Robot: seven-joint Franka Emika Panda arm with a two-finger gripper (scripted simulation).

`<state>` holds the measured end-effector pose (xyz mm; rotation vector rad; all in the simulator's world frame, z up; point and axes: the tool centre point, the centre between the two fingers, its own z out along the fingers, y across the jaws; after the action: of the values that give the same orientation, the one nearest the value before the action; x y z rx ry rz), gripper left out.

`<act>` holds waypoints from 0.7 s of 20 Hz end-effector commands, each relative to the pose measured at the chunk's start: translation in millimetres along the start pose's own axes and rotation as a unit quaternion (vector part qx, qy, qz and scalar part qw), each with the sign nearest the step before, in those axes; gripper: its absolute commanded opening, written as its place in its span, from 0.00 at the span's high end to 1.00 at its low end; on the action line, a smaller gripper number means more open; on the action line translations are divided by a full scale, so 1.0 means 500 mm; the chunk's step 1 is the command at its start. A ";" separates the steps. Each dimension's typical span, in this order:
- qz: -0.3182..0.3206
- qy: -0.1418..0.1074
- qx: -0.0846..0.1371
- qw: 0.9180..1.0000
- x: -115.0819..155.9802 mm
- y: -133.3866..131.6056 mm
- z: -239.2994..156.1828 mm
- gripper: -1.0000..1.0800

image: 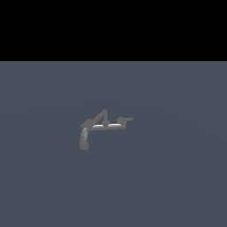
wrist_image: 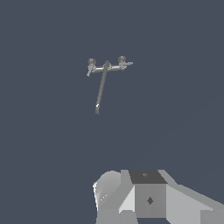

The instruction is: Turn on the faucet by rotating a designated handle.

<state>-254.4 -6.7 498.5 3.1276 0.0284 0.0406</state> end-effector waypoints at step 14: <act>0.051 -0.001 0.000 0.999 0.037 -0.024 0.059 1.00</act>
<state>-239.2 3.1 475.3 3.1273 -0.0982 0.0392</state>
